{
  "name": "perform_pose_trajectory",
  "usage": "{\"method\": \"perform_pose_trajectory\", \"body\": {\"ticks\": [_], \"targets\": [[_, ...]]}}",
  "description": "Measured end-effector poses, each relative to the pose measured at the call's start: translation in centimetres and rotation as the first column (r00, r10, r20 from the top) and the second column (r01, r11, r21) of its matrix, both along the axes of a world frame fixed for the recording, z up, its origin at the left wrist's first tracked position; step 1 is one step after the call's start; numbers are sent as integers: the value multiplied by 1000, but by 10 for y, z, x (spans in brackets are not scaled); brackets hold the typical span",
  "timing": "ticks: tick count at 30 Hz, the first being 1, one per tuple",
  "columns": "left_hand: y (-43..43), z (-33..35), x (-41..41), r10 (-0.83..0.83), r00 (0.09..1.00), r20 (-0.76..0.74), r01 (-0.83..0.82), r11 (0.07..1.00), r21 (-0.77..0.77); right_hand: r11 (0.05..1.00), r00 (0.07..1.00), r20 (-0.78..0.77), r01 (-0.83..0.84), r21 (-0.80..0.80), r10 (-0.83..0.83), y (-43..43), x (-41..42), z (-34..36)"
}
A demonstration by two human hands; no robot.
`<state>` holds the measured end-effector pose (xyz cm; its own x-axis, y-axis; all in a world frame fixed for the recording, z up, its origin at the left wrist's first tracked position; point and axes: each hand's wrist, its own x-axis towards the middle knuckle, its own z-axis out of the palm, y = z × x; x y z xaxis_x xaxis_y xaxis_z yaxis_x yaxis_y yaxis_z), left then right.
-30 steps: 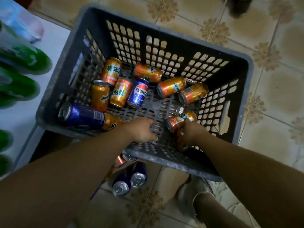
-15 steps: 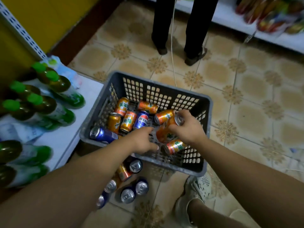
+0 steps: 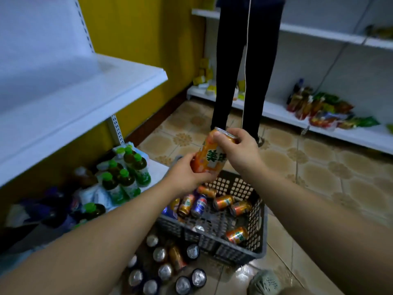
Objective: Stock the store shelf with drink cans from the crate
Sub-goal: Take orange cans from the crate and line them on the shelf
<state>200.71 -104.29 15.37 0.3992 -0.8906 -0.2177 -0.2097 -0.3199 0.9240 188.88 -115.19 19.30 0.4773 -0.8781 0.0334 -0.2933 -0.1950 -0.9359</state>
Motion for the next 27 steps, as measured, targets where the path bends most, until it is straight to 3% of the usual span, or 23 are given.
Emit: {"method": "perform_pose_trajectory", "body": {"ticks": [4,10,14,17,20,23,27], "targets": [[52,60,21,91,995,-44,-94,992,-86,976,975,57,-216,2,215,42,27,59],[153,124,42,270,962,44,-256,946,-200,896,899,60,-424,-132,434,129,80,125],[227,146,67,436,890,135,-406,892,-201,816,820,76,-548,-184,567,196,120,150],[285,152,86,494,843,212,-477,870,-130,737,742,66,-644,-205,667,243,149,159],[344,154,102,494,752,436,-561,827,31,648,655,39,-735,-200,754,282,173,160],[401,145,118,380,647,661,-658,717,231,586,591,24,-791,-174,806,312,197,154],[457,129,132,310,594,742,-756,531,383,530,537,-6,-833,-160,843,342,230,140]]}}
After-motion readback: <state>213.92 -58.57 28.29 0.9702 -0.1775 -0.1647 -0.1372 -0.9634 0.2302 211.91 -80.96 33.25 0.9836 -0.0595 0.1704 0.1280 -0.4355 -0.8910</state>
